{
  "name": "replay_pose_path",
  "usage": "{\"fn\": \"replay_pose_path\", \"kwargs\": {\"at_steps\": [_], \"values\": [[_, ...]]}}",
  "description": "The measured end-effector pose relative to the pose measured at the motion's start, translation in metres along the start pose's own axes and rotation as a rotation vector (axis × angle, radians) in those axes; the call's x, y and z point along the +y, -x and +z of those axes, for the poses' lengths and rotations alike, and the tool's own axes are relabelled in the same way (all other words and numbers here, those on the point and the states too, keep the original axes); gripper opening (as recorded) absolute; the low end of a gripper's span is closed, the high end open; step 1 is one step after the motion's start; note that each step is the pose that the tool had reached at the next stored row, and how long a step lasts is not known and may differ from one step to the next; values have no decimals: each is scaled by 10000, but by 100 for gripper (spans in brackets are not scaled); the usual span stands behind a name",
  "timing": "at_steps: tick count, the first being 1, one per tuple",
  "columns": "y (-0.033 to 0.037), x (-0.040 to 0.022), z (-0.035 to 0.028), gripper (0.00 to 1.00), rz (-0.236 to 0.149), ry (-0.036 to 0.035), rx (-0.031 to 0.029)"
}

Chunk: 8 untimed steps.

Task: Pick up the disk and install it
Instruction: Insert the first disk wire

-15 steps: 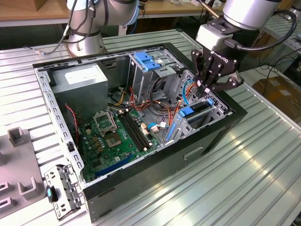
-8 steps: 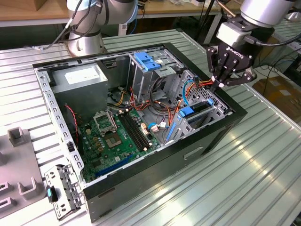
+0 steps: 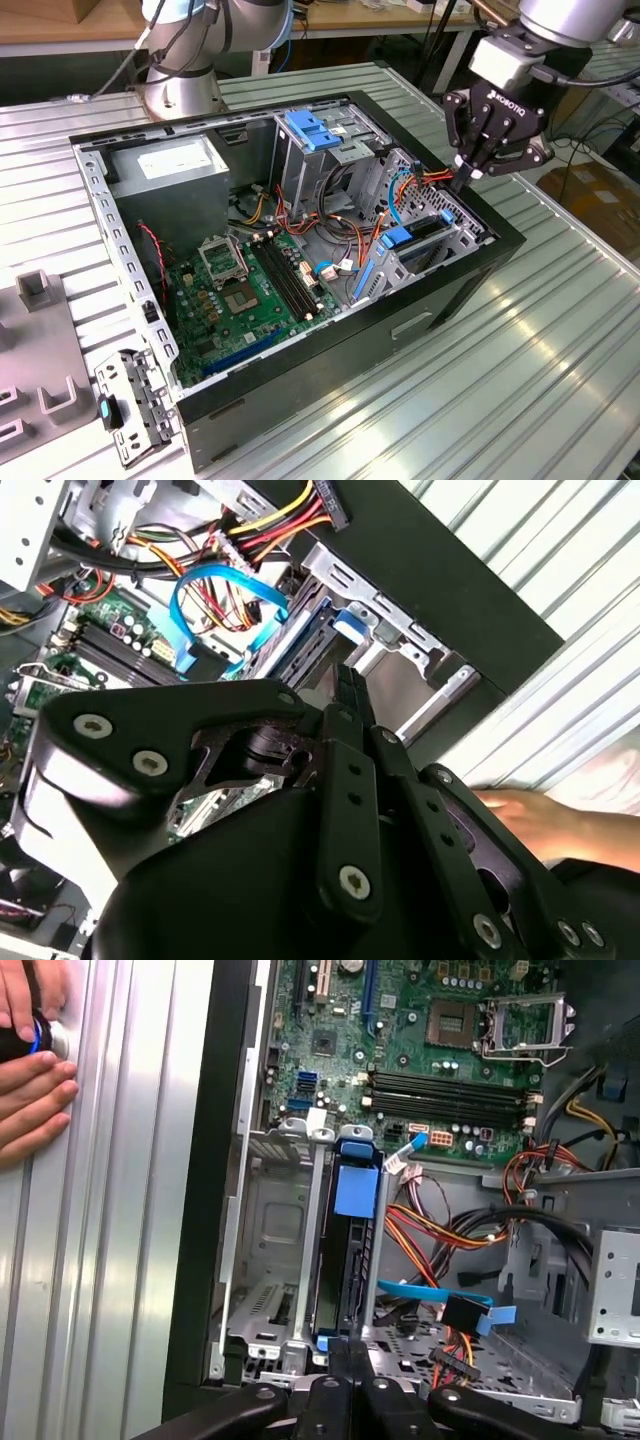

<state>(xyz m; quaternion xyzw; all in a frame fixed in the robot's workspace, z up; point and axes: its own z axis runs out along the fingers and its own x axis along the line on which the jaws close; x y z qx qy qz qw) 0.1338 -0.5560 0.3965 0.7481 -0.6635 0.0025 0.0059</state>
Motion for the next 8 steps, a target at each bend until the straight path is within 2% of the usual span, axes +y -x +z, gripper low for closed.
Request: {"fn": "replay_pose_path", "kwargs": {"at_steps": [3, 8], "values": [[2, -19, -10, 11, -105, 6, -2], [12, -124, -12, 11, -263, 8, 0]]}}
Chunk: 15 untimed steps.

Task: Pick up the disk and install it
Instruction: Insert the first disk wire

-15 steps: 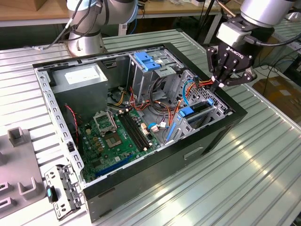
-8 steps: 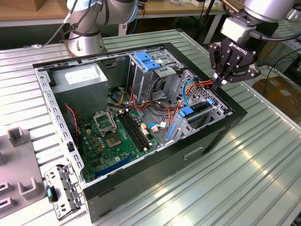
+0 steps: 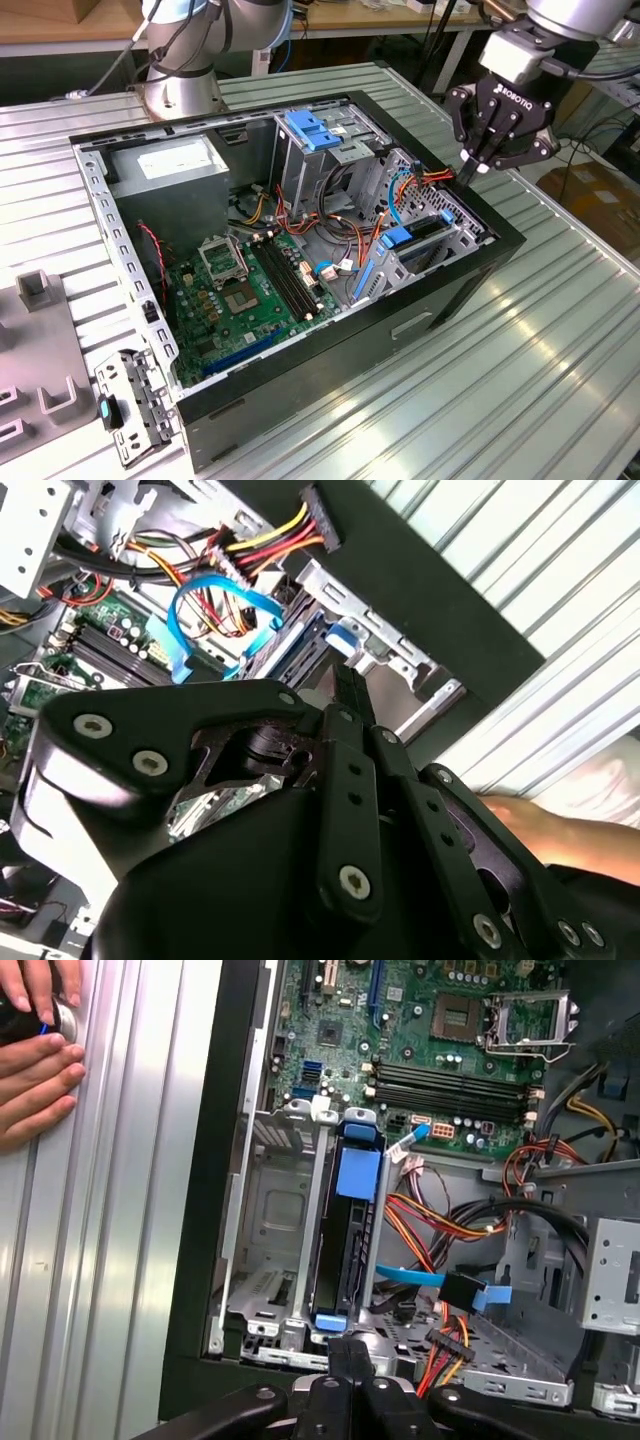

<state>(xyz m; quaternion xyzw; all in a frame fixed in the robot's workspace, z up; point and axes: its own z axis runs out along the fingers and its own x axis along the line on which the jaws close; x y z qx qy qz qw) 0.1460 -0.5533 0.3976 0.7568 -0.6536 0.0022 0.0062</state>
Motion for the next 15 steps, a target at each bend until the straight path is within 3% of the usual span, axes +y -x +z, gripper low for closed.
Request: {"fn": "replay_pose_path", "kwargs": {"at_steps": [6, 9, 10, 12, 15], "values": [[2, -109, 0, 11, -186, -2, 1], [-11, -220, 0, 11, -279, -3, 0], [-13, -246, 0, 11, -429, -4, 3], [-14, -247, 10, 11, -1174, -13, 7], [-10, -248, 28, 11, -1745, -20, 12]]}}
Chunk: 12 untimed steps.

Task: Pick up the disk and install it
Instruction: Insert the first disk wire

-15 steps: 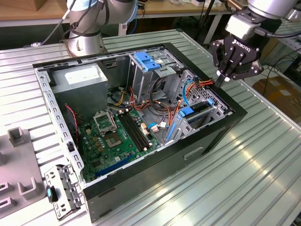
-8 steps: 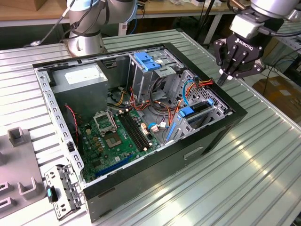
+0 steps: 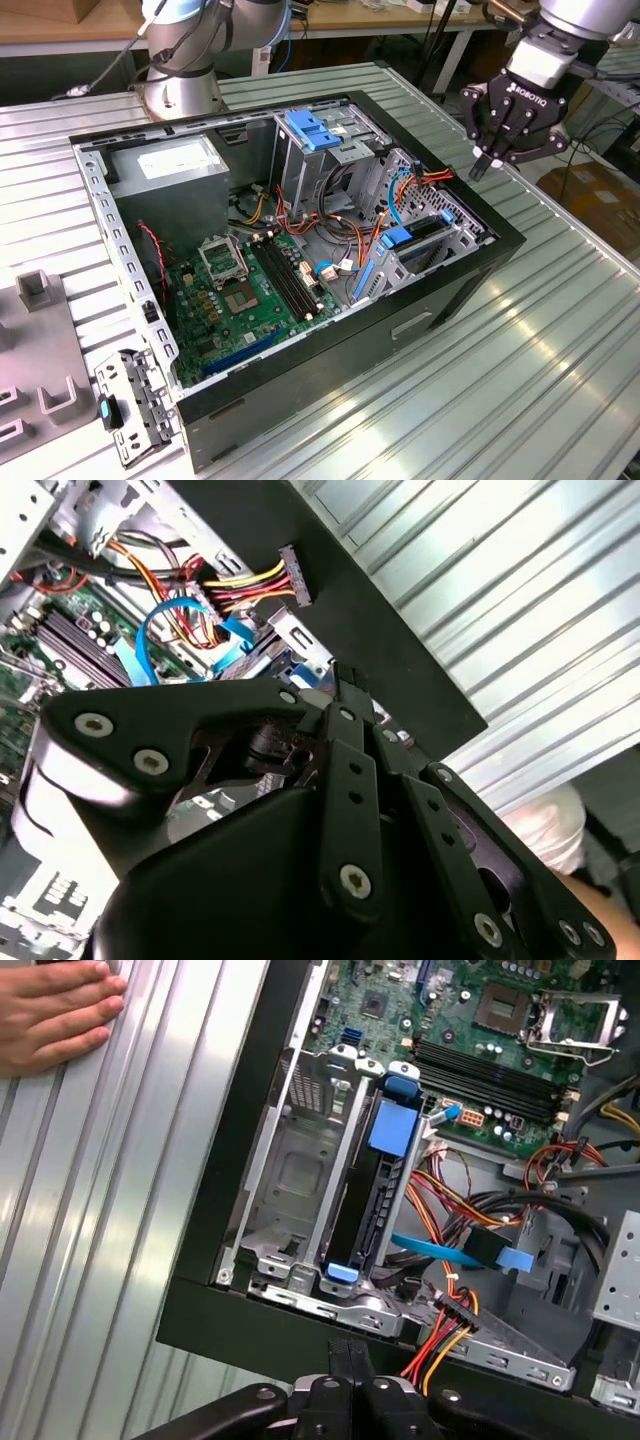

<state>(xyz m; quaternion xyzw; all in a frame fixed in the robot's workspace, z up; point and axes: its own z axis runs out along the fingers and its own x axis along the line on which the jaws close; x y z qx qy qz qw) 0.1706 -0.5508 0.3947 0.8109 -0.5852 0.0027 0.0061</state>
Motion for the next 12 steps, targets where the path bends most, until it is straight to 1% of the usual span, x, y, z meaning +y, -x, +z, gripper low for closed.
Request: {"fn": "replay_pose_path", "kwargs": {"at_steps": [3, 9, 10, 11, 12], "values": [[34, -16, 20, 11, -159, -2, 0], [150, -58, 43, 11, -367, -4, 1], [169, -65, 44, 11, -450, -6, 2], [174, -67, 44, 11, -556, -7, 3], [174, -67, 45, 11, -818, -10, 5]]}}
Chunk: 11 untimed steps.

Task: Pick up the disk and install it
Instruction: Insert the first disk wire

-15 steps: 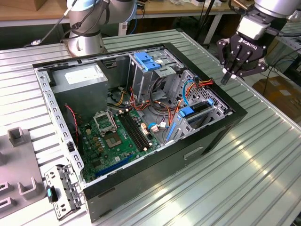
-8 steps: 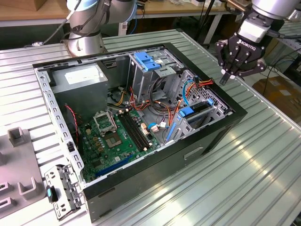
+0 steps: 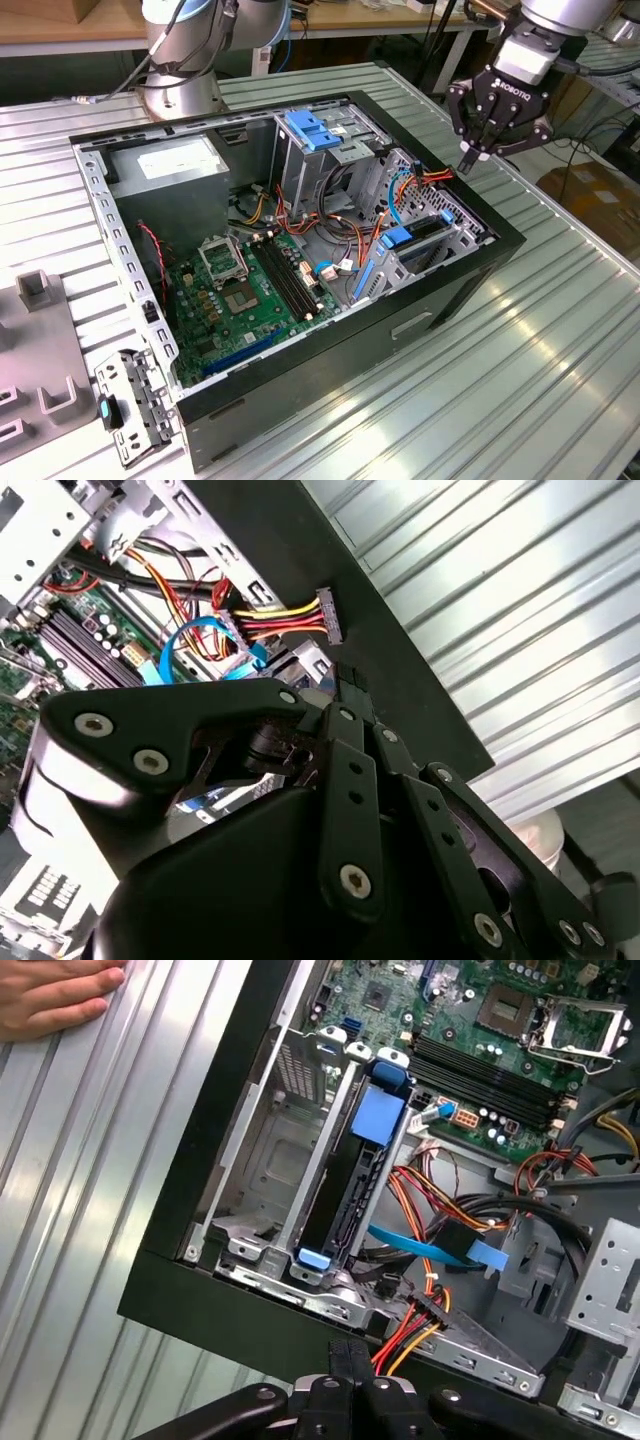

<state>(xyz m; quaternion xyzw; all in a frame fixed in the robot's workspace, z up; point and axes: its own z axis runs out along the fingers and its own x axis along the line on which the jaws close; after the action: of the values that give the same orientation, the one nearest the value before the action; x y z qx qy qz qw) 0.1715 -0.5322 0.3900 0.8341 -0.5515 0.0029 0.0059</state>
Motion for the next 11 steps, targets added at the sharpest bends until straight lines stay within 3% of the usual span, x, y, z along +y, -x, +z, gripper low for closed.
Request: {"fn": "replay_pose_path", "kwargs": {"at_steps": [9, 11], "values": [[1, 0, 5, 11, -1674, -19, 11], [1, 0, 6, 11, -2267, -26, 16]]}}
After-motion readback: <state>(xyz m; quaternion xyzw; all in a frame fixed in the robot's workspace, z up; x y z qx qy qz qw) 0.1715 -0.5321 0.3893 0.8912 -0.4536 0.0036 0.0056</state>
